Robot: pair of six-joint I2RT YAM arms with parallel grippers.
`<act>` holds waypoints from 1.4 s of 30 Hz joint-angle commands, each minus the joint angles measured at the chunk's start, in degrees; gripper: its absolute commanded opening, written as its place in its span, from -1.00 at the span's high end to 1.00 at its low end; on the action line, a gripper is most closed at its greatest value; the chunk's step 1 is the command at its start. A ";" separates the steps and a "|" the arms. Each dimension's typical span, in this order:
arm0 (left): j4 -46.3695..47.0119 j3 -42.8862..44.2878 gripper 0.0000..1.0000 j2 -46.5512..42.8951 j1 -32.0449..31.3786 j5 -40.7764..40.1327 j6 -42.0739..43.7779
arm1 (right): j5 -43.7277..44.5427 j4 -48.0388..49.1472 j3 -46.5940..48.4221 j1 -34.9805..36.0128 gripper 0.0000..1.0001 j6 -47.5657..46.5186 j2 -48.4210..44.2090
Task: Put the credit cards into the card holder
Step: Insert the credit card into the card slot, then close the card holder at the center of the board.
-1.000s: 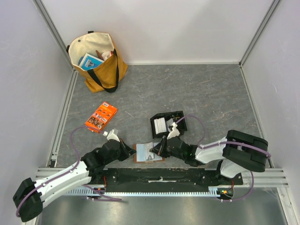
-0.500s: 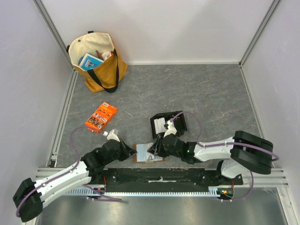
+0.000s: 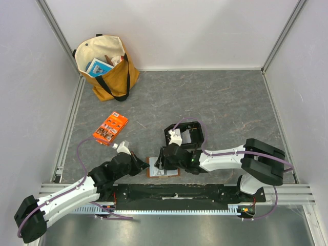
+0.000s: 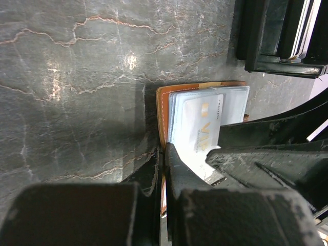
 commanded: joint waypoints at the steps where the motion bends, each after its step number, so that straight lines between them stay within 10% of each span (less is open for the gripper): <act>1: 1.00 -0.59 0.96 -0.21 0.04 -1.05 0.81 | -0.28 -4.24 4.17 2.39 -0.06 -1.37 1.94; 23: -1.89 0.12 0.97 -5.47 -0.05 -2.19 1.77 | 16.58 -15.93 9.72 3.10 -0.21 -11.47 -9.90; 42: -3.21 1.87 0.96 -5.74 0.04 -1.84 3.00 | 5.00 -19.18 9.54 -21.15 -0.52 -21.33 -14.49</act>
